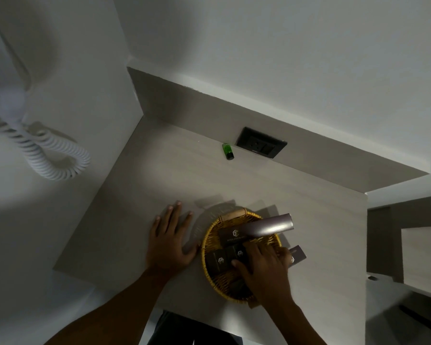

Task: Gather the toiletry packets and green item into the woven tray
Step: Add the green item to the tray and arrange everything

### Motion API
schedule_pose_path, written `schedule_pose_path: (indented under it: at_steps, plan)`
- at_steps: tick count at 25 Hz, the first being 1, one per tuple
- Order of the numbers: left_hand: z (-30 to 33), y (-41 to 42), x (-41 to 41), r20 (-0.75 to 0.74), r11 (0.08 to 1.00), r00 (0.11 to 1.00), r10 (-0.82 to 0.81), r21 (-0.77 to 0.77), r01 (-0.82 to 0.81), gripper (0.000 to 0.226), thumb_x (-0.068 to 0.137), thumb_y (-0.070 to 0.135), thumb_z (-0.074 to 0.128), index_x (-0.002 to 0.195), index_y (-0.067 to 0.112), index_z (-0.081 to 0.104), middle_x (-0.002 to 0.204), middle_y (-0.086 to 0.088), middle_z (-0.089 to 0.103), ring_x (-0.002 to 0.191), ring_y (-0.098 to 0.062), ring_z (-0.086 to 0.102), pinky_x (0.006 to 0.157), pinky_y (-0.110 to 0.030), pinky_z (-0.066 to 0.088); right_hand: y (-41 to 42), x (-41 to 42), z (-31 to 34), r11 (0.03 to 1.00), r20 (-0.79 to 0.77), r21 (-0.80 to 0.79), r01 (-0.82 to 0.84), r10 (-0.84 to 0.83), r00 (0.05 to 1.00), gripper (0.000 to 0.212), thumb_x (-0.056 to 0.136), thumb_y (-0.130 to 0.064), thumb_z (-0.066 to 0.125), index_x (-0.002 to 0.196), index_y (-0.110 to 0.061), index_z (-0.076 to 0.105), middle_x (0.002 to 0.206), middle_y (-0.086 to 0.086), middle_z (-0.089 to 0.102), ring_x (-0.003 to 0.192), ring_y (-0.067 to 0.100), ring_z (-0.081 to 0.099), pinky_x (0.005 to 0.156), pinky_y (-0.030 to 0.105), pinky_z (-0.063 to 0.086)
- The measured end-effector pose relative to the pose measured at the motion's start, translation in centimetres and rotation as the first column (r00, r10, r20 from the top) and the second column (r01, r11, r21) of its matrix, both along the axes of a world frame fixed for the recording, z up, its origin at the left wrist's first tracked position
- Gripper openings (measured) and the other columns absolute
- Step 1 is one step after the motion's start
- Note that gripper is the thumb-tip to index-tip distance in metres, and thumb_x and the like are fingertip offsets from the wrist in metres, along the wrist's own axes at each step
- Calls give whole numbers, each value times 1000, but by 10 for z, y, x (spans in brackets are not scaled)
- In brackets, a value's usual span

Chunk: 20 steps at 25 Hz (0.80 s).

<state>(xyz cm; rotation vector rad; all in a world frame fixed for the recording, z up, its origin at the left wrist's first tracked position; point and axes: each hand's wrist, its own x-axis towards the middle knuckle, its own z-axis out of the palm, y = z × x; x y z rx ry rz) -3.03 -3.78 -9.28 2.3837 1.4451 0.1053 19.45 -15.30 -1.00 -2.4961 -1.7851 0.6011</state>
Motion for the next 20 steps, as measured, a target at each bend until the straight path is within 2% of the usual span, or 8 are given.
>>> schedule_pose_path:
  at_steps: [2, 3, 5, 8, 12, 16, 19, 20]
  plan:
    - [0, 0, 0, -6, 1000, 1000, -1, 3, 1, 85, 81, 68, 50, 154, 30, 30, 167, -6, 14, 154, -26, 12, 118, -53, 22, 20, 12, 13, 979, -40, 190, 75, -68, 997, 31, 87, -53, 47, 100, -29, 61, 101, -3, 69, 94, 21, 62, 90, 45, 40]
    - [1, 0, 0, -13, 1000, 1000, 0, 1, 0, 84, 82, 70, 48, 153, 30, 31, 167, -6, 15, 153, -27, 13, 117, -53, 23, 37, 19, 19, 958, -98, 265, 111, -88, 991, 26, 88, -48, 49, 100, -27, 59, 99, -1, 68, 91, 20, 62, 84, 41, 45]
    - [3, 0, 1, -17, 1000, 1000, -1, -7, 1, 81, 83, 71, 46, 151, 29, 36, 166, -8, 20, 152, -28, 18, 115, -52, 25, 85, 32, 27, 941, -162, 326, 93, -42, 986, 24, 89, -34, 56, 111, -24, 56, 109, 3, 65, 97, 21, 60, 83, 37, 50]
    - [2, 1, 1, -18, 1000, 1000, 9, -10, -10, 81, 79, 68, 49, 150, 30, 39, 164, -8, 22, 150, -29, 24, 114, -51, 25, 174, 38, 22, 960, -153, 280, -3, 48, 987, 41, 88, -24, 61, 126, -16, 49, 124, 11, 59, 108, 27, 56, 88, 39, 50]
    - [-2, -2, 0, -6, 999, 1000, 11, 32, -11, 84, 78, 67, 53, 152, 30, 35, 165, -6, 21, 152, -26, 19, 117, -50, 21, 252, 36, -2, 974, -302, 176, 141, -83, 950, 42, 88, -32, 62, 124, -15, 49, 119, 21, 59, 103, 38, 58, 86, 46, 52]
    - [-6, -2, 0, 2, 998, 1000, -2, 62, 2, 82, 80, 66, 52, 152, 30, 34, 165, -6, 20, 152, -25, 17, 118, -50, 19, 266, 37, -10, 981, -203, 176, 79, -42, 978, 26, 87, -15, 61, 112, -10, 61, 110, 22, 64, 99, 41, 60, 84, 44, 50]
    - [-6, 0, 0, -5, 999, 1000, -6, 41, 7, 82, 80, 65, 51, 152, 31, 35, 165, -7, 21, 151, -27, 22, 115, -52, 25, 230, 53, 19, 922, -276, 374, 100, 7, 961, 23, 86, -8, 64, 109, -6, 65, 109, 18, 65, 93, 30, 63, 81, 40, 55]
    - [-5, 1, 0, -11, 1000, 1000, -8, 29, 9, 81, 79, 66, 49, 151, 30, 37, 164, -8, 23, 149, -29, 25, 113, -53, 27, 205, 59, 34, 888, -301, 442, 128, 12, 954, 22, 86, -10, 65, 108, -8, 67, 107, 14, 65, 89, 23, 63, 77, 34, 56]
